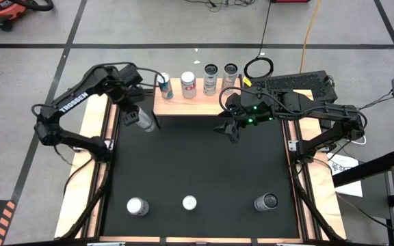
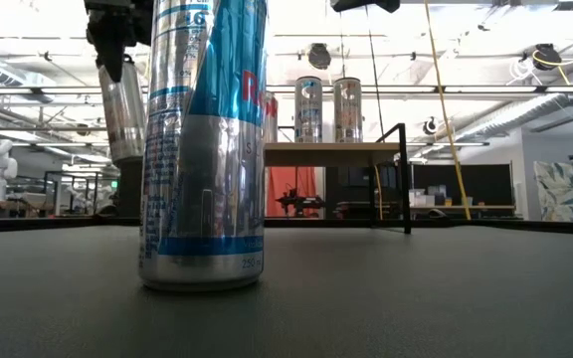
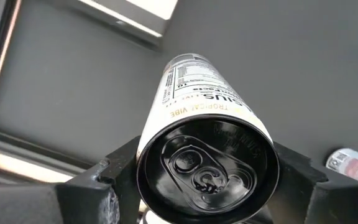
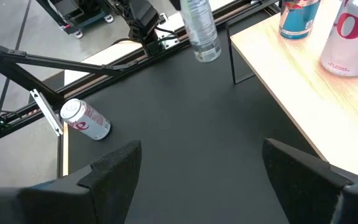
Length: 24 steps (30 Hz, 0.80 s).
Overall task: Place canned beverage on shelf
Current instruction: Put the white yellow soda can on the shelf aligned with the other white yellow soda can
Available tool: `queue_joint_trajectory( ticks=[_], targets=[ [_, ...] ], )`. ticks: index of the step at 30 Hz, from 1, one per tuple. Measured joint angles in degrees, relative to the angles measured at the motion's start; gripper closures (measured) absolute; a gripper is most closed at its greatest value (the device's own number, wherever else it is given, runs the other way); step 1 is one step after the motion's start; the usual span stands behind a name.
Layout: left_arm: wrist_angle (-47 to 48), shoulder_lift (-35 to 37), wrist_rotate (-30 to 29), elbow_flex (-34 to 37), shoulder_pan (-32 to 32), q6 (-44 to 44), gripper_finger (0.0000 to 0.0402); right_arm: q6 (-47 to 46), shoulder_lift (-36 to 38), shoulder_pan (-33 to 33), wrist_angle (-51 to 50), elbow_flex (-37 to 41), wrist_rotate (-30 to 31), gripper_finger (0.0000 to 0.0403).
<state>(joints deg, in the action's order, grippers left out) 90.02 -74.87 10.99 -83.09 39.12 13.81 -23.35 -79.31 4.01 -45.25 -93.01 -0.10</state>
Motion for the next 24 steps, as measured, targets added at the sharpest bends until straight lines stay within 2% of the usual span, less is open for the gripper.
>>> queue_joint_trajectory(
  ticks=[7,16,24],
  targets=[
    [-0.01,0.00,3.13,0.00,-4.87,-0.91,0.0152,0.00,0.00,0.00,0.00,0.00,0.02,0.0087],
    [0.02,0.00,3.22,0.00,-11.26,-1.50,0.0151,0.00,0.00,0.00,0.00,0.00,0.02,0.0087],
    [0.02,0.00,3.20,0.00,-14.10,-1.51,0.0151,0.02,0.02,0.00,0.51,0.00,0.04,0.0087]
  ],
)
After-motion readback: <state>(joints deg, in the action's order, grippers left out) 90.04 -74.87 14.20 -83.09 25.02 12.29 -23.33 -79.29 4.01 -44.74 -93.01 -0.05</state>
